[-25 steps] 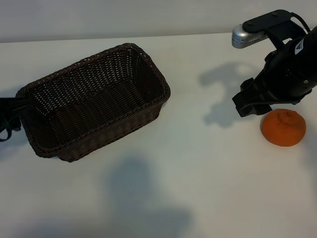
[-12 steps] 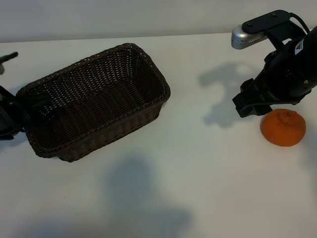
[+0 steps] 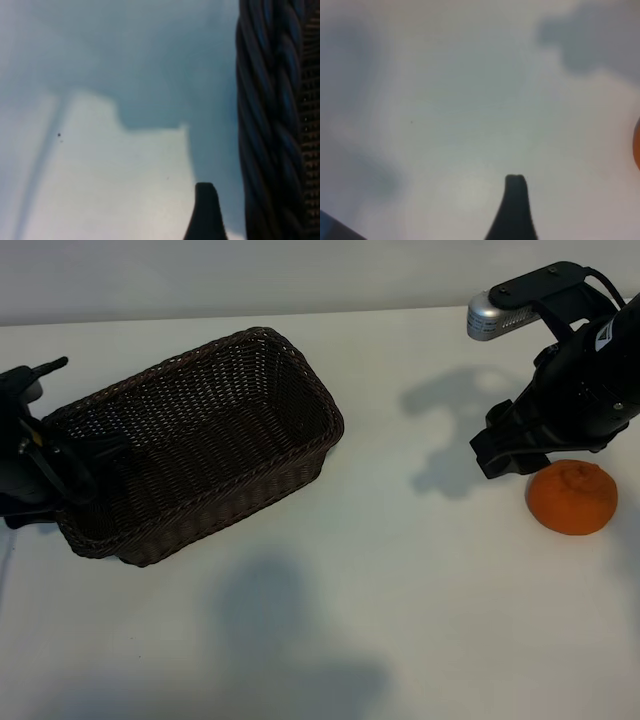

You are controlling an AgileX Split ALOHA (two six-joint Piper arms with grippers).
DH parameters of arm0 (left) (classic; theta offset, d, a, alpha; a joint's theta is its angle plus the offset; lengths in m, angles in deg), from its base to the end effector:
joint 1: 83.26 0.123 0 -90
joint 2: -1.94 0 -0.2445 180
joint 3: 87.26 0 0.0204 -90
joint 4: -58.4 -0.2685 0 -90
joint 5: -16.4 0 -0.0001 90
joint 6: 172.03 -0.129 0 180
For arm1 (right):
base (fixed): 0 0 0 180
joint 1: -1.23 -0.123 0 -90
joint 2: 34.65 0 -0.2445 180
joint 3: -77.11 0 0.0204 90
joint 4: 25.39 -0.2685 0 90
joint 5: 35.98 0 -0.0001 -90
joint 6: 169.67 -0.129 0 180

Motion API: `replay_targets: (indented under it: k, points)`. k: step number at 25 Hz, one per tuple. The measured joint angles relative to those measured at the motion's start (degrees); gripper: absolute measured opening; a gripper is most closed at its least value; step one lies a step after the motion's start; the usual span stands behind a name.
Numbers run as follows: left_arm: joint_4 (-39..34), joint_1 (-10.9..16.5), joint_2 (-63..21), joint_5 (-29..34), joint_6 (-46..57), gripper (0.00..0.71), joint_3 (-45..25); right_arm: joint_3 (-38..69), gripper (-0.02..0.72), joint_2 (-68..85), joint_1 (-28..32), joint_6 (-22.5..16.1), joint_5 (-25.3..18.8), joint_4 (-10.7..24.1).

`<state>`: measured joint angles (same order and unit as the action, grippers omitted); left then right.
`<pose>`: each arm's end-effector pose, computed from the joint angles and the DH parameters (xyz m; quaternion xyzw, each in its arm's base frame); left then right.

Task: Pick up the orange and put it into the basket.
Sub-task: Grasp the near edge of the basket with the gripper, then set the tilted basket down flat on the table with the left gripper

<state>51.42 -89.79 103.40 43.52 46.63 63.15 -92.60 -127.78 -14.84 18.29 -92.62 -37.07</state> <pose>0.3114 -0.0284 0.0822 -0.2251 0.9551 -0.0380 0.1889 0.3050 0.1106 0.2055 -0.1645 0.9667 0.1053 0.1652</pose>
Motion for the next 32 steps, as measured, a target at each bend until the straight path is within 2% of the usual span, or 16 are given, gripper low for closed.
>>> replay_targets:
  k: [15, 18, 23, 32]
  points:
    - [1.24, 0.05, 3.46, -3.01, 1.37, 0.536, 0.0, 0.0, 0.572, 0.0, 0.0, 0.18, -0.86, 0.0]
    - [1.3, 0.05, 3.46, -2.95, 1.71, 0.452, 0.0, 0.0, 0.572, 0.0, 0.0, 0.18, -0.86, 0.0]
    - [1.43, 0.11, 3.46, -3.46, 1.78, 0.191, -0.04, 0.0, 0.571, 0.0, 0.0, 0.12, -0.89, -0.05]
    - [5.23, 0.11, 3.29, -4.21, -2.34, 0.176, -0.04, 0.0, 0.571, 0.0, 0.0, 0.12, -0.96, -0.05]
